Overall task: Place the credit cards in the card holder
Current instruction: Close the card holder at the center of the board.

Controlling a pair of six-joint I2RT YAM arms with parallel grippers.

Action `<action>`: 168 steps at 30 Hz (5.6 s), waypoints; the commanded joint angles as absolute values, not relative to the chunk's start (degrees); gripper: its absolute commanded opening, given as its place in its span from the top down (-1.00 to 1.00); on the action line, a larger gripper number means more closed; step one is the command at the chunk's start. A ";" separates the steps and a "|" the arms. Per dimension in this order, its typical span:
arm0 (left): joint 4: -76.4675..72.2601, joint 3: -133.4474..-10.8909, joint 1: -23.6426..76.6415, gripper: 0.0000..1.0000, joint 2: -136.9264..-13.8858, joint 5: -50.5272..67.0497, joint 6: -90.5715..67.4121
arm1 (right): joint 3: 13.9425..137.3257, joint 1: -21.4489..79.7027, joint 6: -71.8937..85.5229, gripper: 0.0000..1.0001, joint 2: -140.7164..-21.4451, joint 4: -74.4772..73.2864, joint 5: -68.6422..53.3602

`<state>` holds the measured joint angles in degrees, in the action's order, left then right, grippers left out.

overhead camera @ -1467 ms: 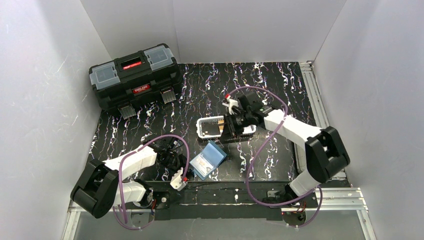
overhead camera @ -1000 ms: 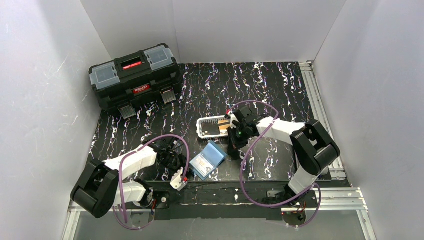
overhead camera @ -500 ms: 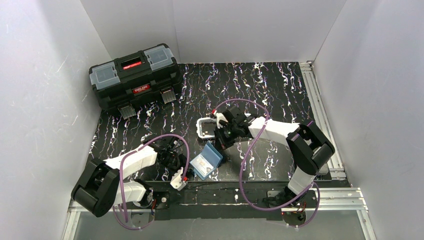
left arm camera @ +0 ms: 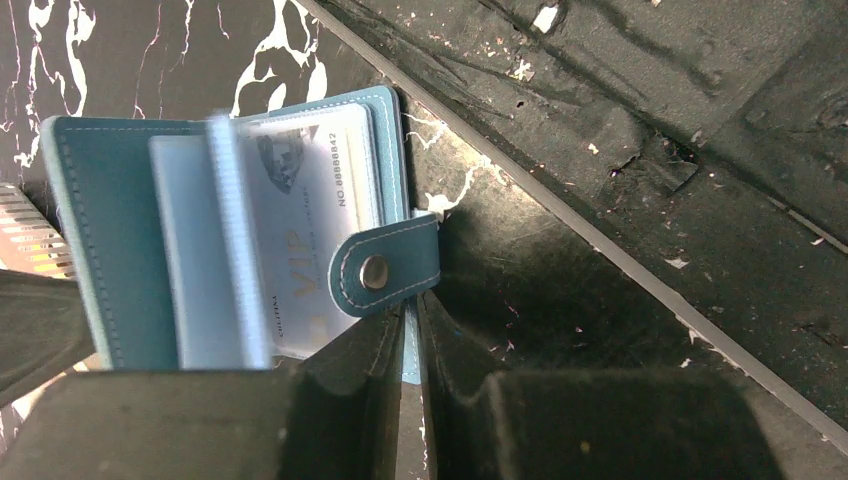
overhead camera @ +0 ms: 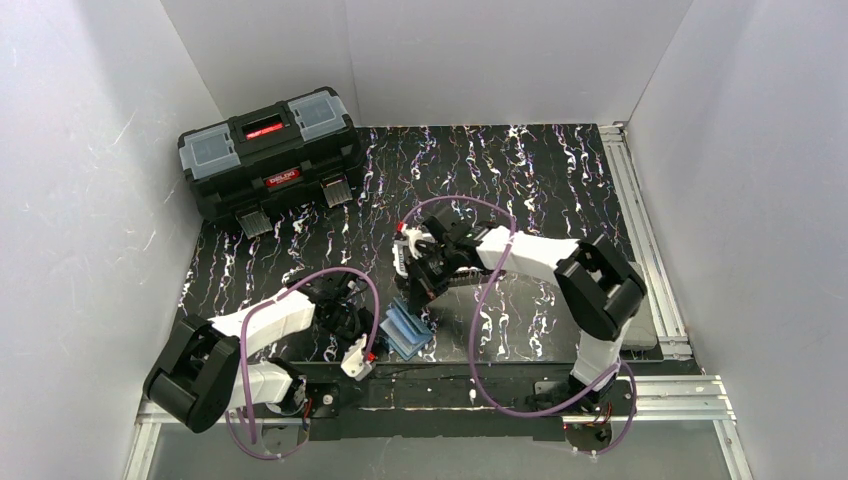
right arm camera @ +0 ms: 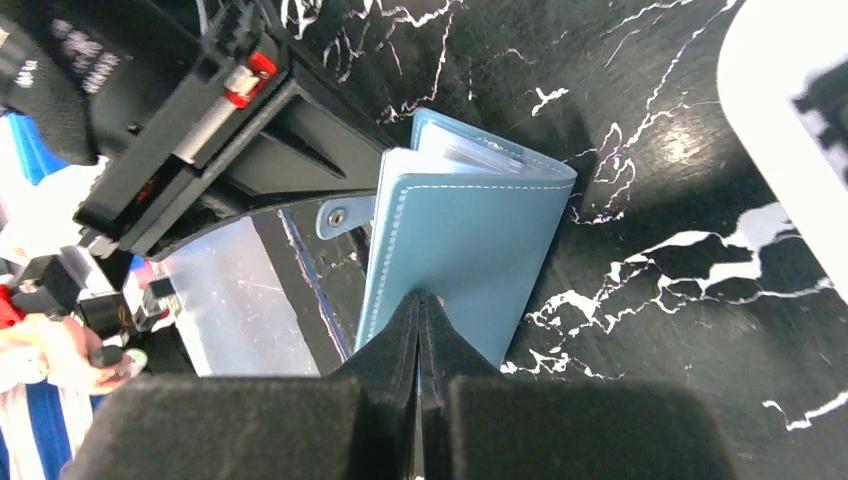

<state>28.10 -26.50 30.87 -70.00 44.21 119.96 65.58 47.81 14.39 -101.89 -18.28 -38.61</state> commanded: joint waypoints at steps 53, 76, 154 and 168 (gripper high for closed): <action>19.56 -41.27 25.14 0.81 -74.04 37.25 112.47 | 69.96 49.32 8.26 0.67 -104.62 -30.72 -36.92; 39.63 -37.04 29.45 0.67 -78.15 46.49 137.26 | 70.47 50.89 9.67 0.76 -107.76 -30.43 -37.05; 37.93 -36.17 33.40 0.64 -68.31 45.25 124.25 | 83.16 48.56 11.18 0.48 -106.78 -34.24 -9.24; 45.97 -57.38 29.75 0.48 -65.95 22.21 72.84 | 66.89 41.99 31.52 0.59 -86.48 -36.29 4.89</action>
